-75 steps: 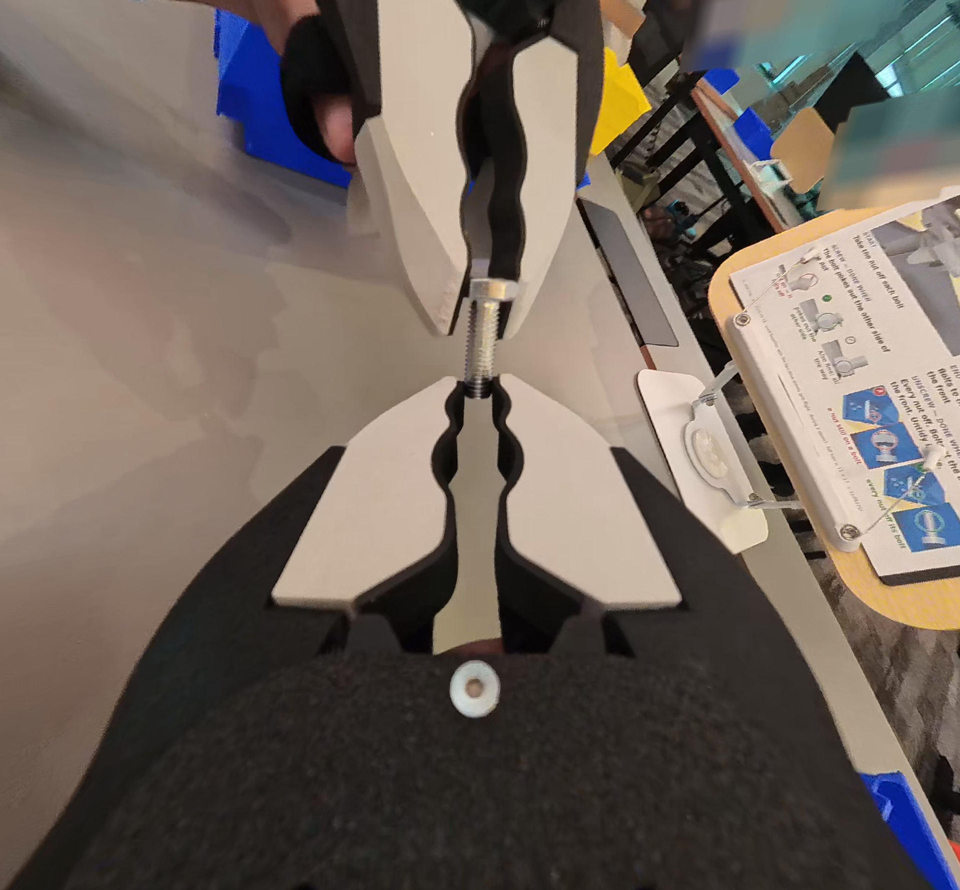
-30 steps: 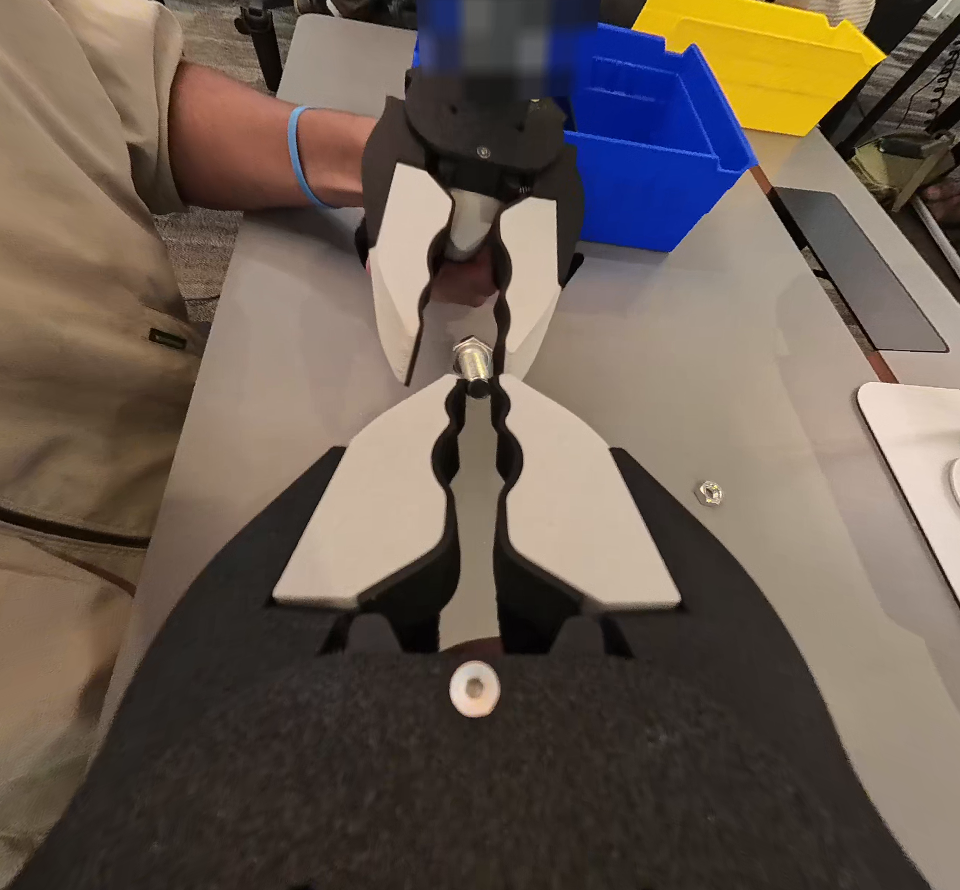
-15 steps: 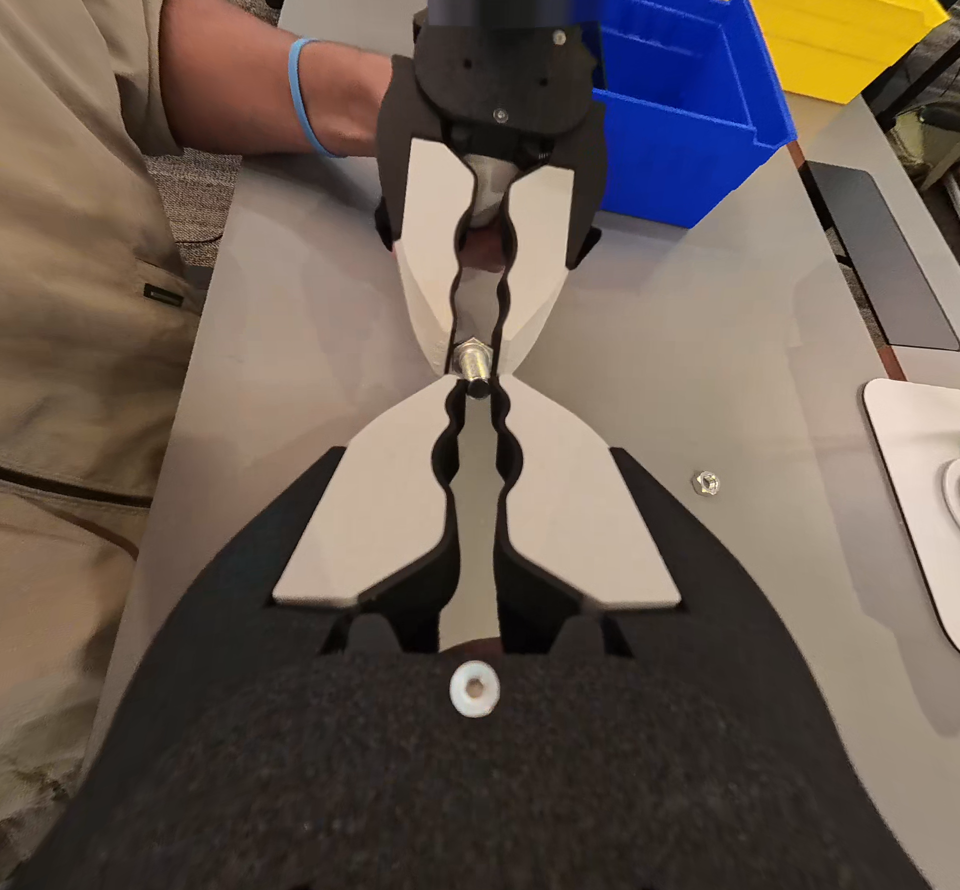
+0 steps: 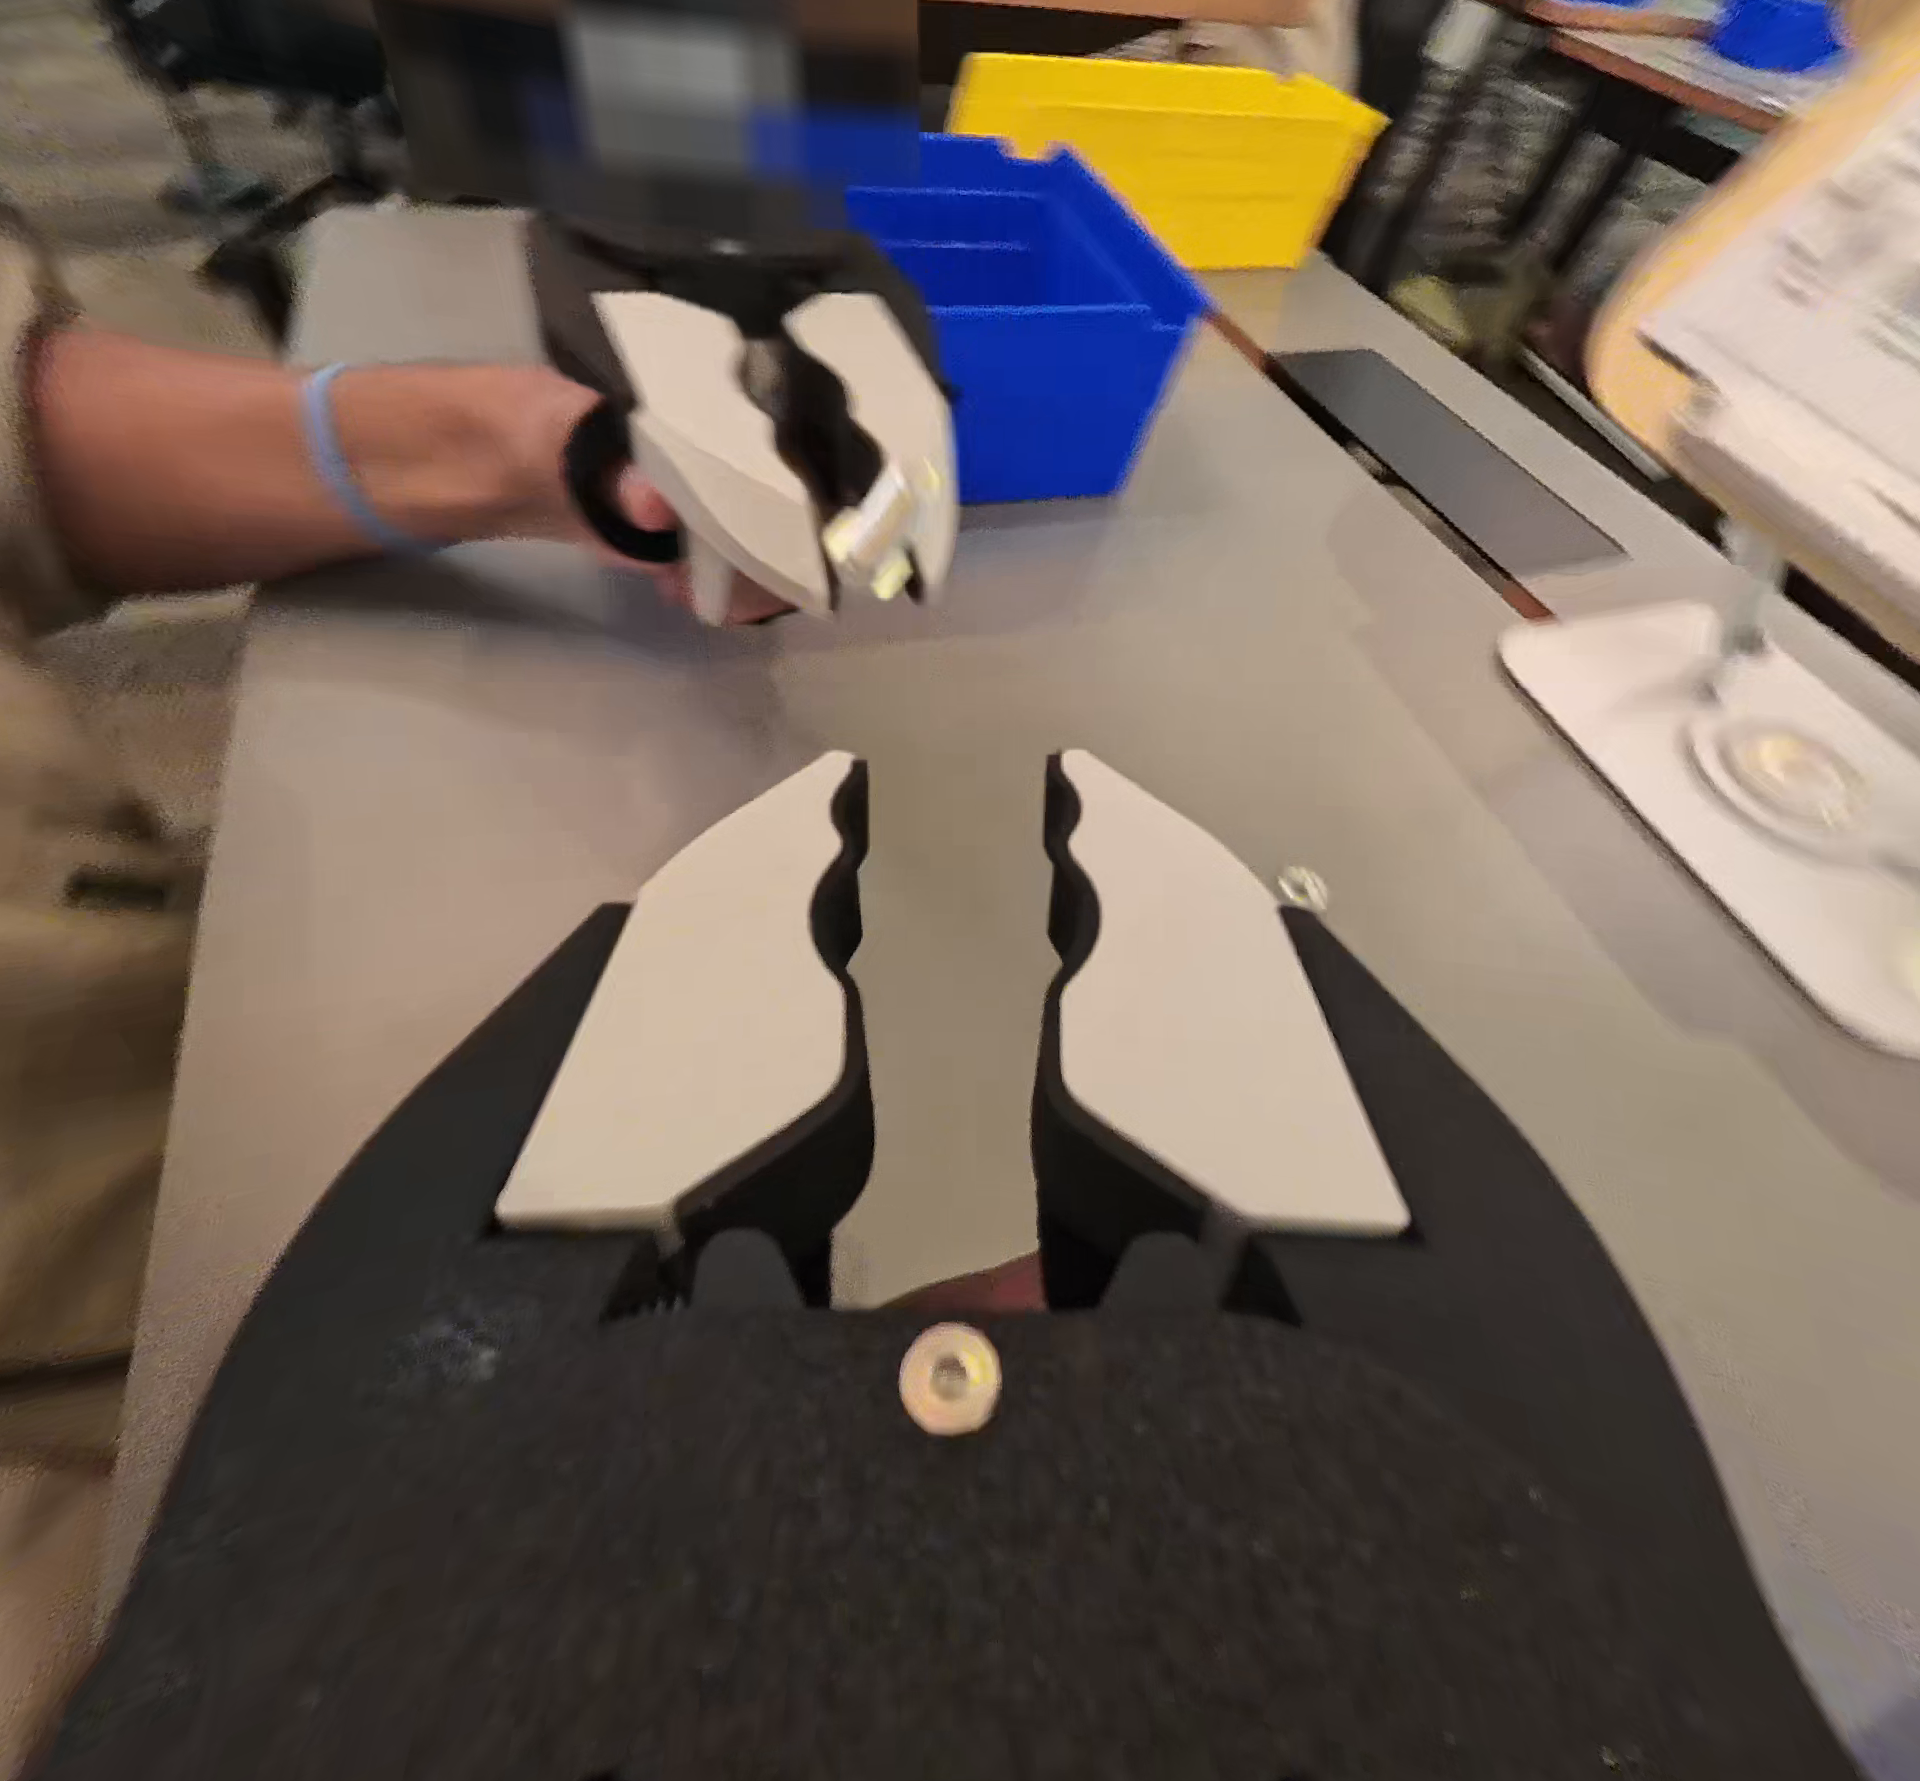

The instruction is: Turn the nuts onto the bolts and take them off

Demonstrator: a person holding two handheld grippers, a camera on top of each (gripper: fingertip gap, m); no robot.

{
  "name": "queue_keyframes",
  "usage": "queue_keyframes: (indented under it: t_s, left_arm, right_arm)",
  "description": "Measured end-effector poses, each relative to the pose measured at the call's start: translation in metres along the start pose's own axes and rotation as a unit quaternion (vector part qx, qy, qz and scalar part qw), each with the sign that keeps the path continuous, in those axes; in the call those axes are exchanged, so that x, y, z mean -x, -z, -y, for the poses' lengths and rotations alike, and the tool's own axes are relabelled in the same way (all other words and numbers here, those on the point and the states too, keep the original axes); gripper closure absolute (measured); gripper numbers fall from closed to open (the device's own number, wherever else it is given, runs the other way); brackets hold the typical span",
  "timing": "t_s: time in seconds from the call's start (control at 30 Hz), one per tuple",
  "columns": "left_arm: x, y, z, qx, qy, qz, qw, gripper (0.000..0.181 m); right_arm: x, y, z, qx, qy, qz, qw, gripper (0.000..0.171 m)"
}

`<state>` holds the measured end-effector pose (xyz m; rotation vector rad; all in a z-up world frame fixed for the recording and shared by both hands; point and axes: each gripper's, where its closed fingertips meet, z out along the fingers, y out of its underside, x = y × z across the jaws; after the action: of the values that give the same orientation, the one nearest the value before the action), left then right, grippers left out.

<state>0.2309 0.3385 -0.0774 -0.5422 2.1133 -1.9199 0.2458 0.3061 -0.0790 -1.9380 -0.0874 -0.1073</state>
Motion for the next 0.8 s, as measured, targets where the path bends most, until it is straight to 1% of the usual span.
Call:
queue_keyframes:
  t_s: [0.07, 0.17, 0.23, 0.3, 0.37, 0.4, 0.57, 0.63, 0.7, 0.8]
  left_arm:
    - [0.023, 0.007, -0.001, -0.025, 0.050, 0.042, 0.998, 0.164]
    - [0.053, 0.017, -0.016, -0.016, 0.080, 0.129, 0.988, 0.164]
    - [0.064, 0.025, -0.023, -0.023, 0.108, 0.180, 0.978, 0.164]
    - [0.060, 0.028, -0.031, -0.014, 0.106, 0.200, 0.974, 0.164]
    - [0.055, 0.031, -0.041, 0.013, 0.099, 0.230, 0.968, 0.164]
    - [0.049, 0.030, -0.044, 0.018, 0.106, 0.226, 0.968, 0.164]
    - [0.032, 0.039, -0.051, -0.015, 0.160, 0.235, 0.959, 0.164]
    - [0.028, 0.044, -0.046, -0.033, 0.158, 0.234, 0.959, 0.164]
    - [0.026, 0.051, -0.036, -0.056, 0.137, 0.239, 0.960, 0.164]
    - [0.024, 0.051, -0.038, -0.049, 0.140, 0.228, 0.962, 0.164]
  right_arm:
    - [-0.025, 0.000, -0.019, 0.004, -0.080, -0.073, 0.994, 0.136]
    - [-0.045, 0.000, -0.055, 0.028, -0.184, -0.158, 0.970, 0.134]
    - [-0.048, -0.001, -0.073, 0.045, -0.200, -0.192, 0.960, 0.133]
    - [-0.051, -0.004, -0.088, 0.078, -0.183, -0.226, 0.954, 0.132]
    - [-0.054, -0.011, -0.095, 0.109, -0.160, -0.236, 0.952, 0.133]
    - [-0.058, -0.016, -0.095, 0.122, -0.148, -0.237, 0.952, 0.134]
    - [-0.100, -0.065, -0.099, 0.193, -0.117, -0.217, 0.950, 0.134]
    - [-0.115, -0.084, -0.108, 0.215, -0.122, -0.211, 0.946, 0.133]
    - [-0.125, -0.098, -0.114, 0.216, -0.127, -0.213, 0.944, 0.137]
    - [-0.132, -0.105, -0.121, 0.227, -0.141, -0.219, 0.938, 0.136]
